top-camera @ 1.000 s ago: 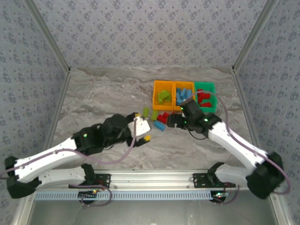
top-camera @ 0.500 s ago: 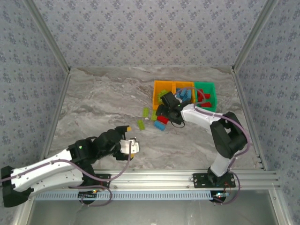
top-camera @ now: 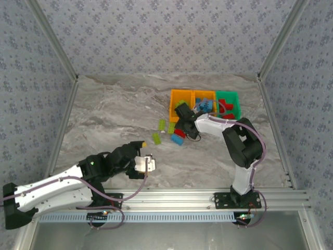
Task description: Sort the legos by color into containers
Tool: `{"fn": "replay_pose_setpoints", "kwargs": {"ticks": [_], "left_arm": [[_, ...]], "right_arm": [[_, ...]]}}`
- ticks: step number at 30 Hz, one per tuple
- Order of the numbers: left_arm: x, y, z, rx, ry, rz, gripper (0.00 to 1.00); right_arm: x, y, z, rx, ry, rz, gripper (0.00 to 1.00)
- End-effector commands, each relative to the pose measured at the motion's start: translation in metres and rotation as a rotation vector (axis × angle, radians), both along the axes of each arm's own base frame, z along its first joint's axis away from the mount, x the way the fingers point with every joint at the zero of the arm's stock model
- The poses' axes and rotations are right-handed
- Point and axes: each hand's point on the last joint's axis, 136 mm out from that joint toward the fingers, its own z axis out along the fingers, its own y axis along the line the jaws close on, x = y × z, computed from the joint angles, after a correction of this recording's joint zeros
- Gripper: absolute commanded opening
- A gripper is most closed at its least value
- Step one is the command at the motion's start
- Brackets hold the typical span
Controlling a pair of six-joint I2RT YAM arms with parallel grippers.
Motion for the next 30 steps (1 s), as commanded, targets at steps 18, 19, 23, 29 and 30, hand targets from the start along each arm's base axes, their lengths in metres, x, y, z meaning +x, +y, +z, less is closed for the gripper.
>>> {"fn": "replay_pose_setpoints", "kwargs": {"ticks": [18, 19, 23, 29, 30], "left_arm": [[-0.01, -0.011, 0.043, -0.238, -0.018, -0.052, 0.99], [-0.009, -0.011, 0.049, -0.28, -0.016, -0.048, 0.99], [-0.002, -0.01, 0.064, -0.373, -0.019, -0.019, 0.99], [0.006, -0.008, 0.059, -0.366, -0.004, 0.017, 0.99], [0.006, -0.007, 0.057, -0.353, -0.003, 0.021, 0.99]], "right_arm": [[-0.038, -0.072, 0.099, -0.079, -0.241, -0.066, 0.47], [-0.035, -0.086, 0.111, -0.107, -0.275, -0.076, 0.47], [-0.008, -0.135, 0.135, -0.141, -0.317, -0.105, 0.47], [0.065, -0.205, 0.127, -0.124, -0.236, -0.191, 0.46], [0.076, -0.211, 0.119, -0.119, -0.211, -0.199, 0.46]]}}
